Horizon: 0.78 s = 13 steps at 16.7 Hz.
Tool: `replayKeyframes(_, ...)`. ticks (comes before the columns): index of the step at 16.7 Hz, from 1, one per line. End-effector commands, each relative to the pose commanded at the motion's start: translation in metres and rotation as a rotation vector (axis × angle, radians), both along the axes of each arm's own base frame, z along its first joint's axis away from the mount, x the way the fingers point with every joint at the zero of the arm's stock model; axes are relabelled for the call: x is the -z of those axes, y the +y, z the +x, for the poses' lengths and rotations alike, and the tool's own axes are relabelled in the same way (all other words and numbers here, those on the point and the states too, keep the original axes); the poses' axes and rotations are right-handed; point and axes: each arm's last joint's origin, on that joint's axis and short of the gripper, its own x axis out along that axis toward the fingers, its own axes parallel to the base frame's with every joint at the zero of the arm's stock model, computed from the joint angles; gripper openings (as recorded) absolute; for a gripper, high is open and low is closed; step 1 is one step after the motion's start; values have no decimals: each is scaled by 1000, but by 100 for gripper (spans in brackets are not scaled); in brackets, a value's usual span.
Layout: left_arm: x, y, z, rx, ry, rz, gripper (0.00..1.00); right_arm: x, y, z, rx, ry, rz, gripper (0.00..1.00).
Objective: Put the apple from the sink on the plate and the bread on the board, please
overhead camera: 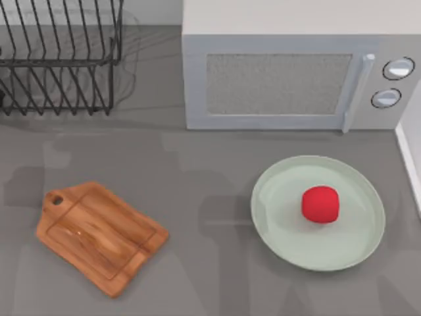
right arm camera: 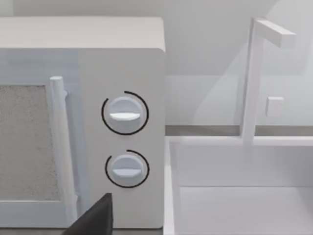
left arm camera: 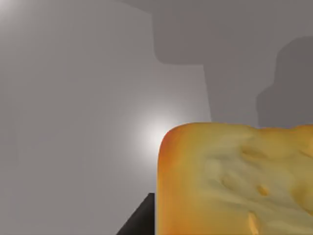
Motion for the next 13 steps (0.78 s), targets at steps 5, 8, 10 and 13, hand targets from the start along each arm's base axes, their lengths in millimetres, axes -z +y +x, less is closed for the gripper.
replayKeyframes(5, 10, -86, -24, -14, 6, 1, 0, 0, 0, 0, 0, 0, 0, 100)
replayKeyframes(8, 20, -140, -55, -33, 14, 4, 0, 0, 0, 0, 0, 0, 0, 100)
replayKeyframes(10, 25, -163, -74, -34, 9, 5, 0, 0, 0, 0, 0, 0, 0, 100)
replayKeyframes(13, 26, -175, -87, -34, -2, 2, 0, 0, 0, 0, 0, 0, 0, 100)
